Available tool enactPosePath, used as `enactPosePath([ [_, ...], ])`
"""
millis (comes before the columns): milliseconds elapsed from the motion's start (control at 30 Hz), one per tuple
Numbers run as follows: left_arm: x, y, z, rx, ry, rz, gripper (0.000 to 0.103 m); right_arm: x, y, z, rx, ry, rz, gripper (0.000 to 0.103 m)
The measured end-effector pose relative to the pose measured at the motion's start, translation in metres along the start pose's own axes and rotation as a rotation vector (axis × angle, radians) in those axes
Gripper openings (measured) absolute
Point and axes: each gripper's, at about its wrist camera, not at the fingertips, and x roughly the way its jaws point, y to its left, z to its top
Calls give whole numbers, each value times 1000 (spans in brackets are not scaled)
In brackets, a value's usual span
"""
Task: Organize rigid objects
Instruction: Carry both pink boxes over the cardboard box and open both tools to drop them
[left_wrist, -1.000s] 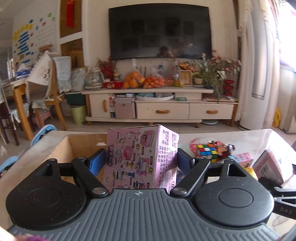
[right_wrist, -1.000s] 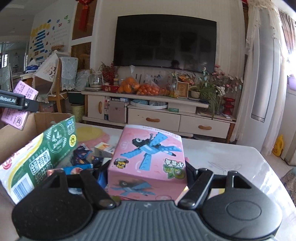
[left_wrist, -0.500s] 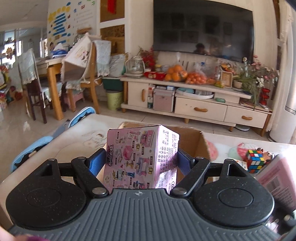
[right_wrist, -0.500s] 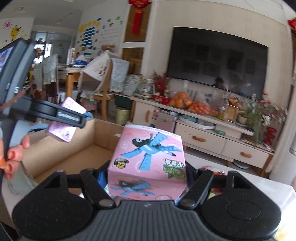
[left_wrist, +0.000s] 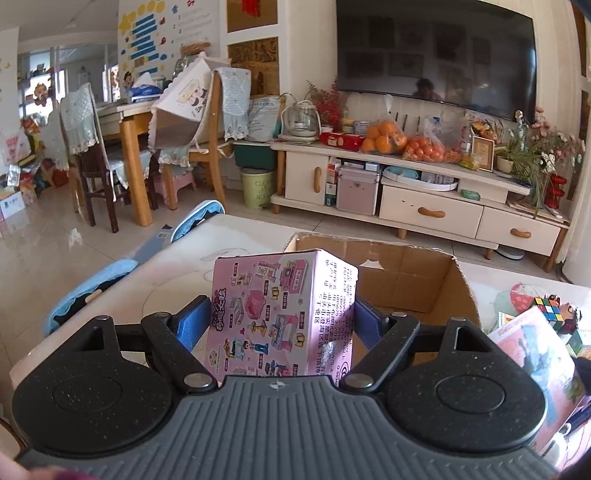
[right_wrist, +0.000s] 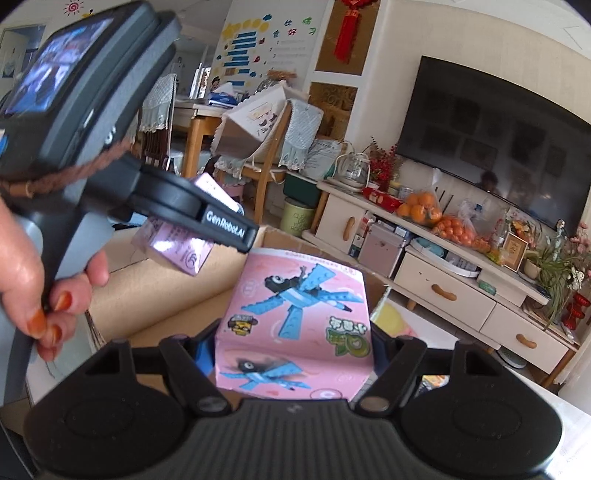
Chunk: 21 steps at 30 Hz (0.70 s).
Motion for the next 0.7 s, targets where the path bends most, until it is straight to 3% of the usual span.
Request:
enactPosePath([
  [333, 2, -14, -1, -3, 31, 15, 102, 14, 25, -4, -79, 36, 32, 76],
  [467, 2, -16, 0, 4, 26, 19, 103, 9, 33, -6, -99, 25, 16, 85],
  [700, 2, -15, 0, 11, 38, 12, 103, -7, 24, -9, -37, -2, -31, 85],
])
